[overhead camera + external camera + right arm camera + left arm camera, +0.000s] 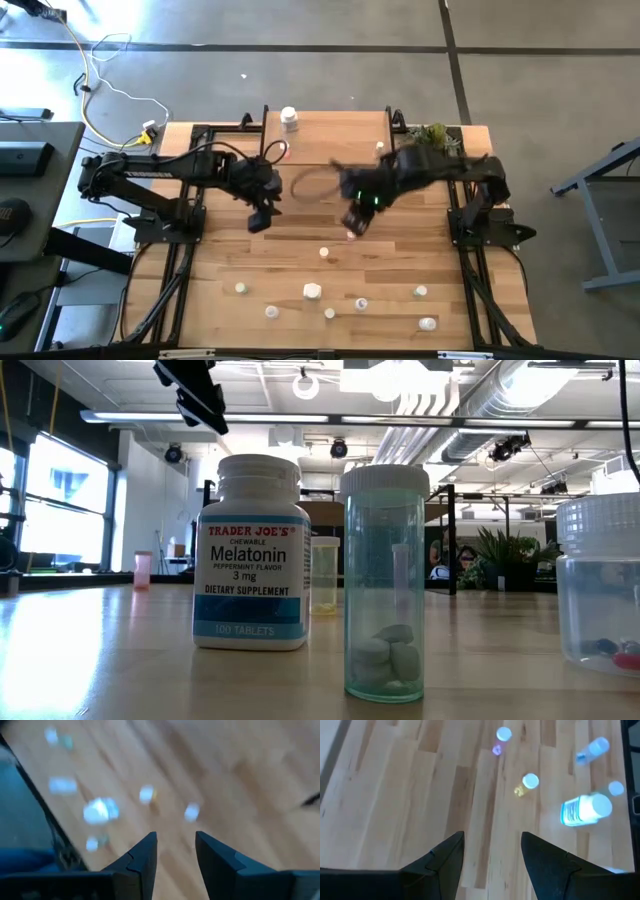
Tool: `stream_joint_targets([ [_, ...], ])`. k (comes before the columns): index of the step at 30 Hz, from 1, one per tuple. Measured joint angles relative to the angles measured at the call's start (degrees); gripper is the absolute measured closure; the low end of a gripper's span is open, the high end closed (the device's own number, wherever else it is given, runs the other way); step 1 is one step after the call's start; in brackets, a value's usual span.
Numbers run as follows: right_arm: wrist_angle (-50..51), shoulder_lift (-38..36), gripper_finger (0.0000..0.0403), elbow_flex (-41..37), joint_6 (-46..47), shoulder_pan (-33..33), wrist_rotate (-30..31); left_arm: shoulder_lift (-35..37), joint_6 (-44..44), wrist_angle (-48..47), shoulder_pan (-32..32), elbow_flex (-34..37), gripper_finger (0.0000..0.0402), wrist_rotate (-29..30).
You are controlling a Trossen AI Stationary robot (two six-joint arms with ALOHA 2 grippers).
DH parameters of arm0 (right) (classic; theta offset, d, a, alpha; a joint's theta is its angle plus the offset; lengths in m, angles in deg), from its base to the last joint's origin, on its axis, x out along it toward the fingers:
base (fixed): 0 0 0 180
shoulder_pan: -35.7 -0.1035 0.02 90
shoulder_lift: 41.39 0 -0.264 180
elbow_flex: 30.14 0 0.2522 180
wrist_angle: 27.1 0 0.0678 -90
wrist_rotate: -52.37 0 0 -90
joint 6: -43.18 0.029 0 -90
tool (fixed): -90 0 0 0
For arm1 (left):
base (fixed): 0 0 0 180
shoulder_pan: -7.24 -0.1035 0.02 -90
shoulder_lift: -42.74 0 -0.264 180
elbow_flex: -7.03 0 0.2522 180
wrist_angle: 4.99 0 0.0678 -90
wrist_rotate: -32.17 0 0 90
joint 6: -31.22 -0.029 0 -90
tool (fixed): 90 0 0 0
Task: Pick and place medicine bottles onto shelf by color
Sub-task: Put the middle transparent pill bottle on the shelf
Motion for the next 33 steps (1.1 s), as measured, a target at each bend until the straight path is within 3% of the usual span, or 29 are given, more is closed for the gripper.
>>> stream_joint_targets([
  [17, -9.31, -0.08, 0.0273, -19.0, 22.54, -18.35, -6.36, 0.32, -0.61, -0.22, 1.8, 0.0, 0.0216, -0.45],
  [29, -26.56, -0.1, 0.0178, -31.74, 34.9, -24.03, -4.78, 0.32, -1.06, -0.22, 1.8, 0.0, 0.0216, -0.48],
  [33, -32.39, -0.11, 0.0165, -36.95, 36.3, -23.96, -4.56, 0.32, -1.05, -0.22, 1.8, 0.0, 0.0216, -0.48],
])
